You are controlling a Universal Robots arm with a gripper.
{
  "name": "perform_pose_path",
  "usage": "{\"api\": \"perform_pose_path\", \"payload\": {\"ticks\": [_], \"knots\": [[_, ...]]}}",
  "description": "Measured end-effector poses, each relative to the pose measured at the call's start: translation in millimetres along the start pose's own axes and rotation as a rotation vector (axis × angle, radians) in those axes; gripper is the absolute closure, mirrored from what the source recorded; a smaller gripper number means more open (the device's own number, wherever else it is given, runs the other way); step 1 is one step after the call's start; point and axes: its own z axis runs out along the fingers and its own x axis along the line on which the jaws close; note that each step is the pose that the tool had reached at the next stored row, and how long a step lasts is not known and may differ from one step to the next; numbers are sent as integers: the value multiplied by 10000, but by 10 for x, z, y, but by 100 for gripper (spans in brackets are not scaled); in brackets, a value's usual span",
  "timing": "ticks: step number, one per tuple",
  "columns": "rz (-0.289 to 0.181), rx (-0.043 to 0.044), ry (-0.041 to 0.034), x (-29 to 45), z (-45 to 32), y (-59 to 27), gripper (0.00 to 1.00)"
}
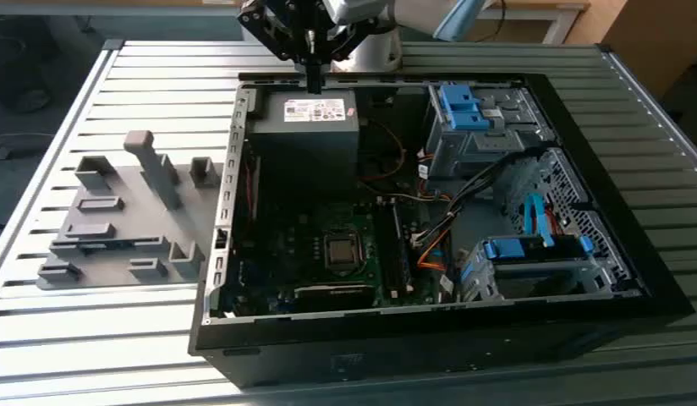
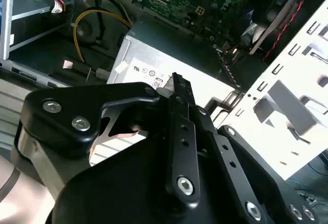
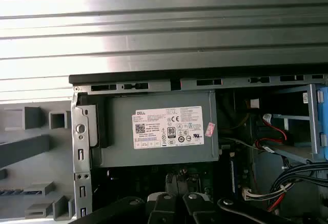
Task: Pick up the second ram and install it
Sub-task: 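Reach for the second ram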
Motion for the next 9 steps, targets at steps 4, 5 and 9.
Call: {"api": "perform_pose_path", "payload": {"ticks": [4, 5, 9], "knots": [[1, 1, 0, 5, 0, 0, 89], [0, 0, 0, 5, 0, 0, 89], [0, 0, 0, 9, 0, -1, 89]]}}
